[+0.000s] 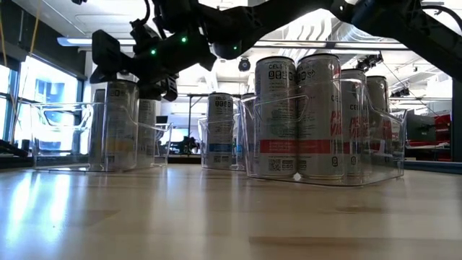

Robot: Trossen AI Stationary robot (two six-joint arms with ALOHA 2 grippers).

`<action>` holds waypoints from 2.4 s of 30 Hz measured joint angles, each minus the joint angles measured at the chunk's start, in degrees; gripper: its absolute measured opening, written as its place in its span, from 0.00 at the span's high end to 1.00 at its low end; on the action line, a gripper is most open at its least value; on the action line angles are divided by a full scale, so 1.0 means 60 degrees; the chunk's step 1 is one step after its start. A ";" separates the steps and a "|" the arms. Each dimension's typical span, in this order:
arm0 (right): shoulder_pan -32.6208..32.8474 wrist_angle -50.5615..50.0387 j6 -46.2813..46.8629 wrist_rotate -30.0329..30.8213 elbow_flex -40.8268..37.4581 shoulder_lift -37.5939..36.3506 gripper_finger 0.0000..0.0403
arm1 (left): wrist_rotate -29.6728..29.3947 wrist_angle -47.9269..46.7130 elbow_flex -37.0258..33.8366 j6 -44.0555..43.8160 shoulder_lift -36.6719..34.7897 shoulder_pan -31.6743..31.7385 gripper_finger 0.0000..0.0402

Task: Sort soda cans
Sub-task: Adjust all the transparent bins

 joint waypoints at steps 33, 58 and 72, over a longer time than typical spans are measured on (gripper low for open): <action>-0.0216 -0.5171 -0.1320 -0.0789 0.3002 -0.0814 0.17 | 0.0011 0.1424 -0.0004 0.0578 -0.0105 -0.0007 0.05; 0.0098 -1.0267 -0.0370 -0.0704 0.2980 -0.2322 0.24 | 0.1367 0.3761 -0.1374 0.0975 -0.0161 0.0056 0.05; 0.0827 -1.3676 0.0382 0.0056 0.0786 -0.4102 0.24 | 0.1586 0.5809 -0.1818 0.0407 0.0020 0.0307 0.05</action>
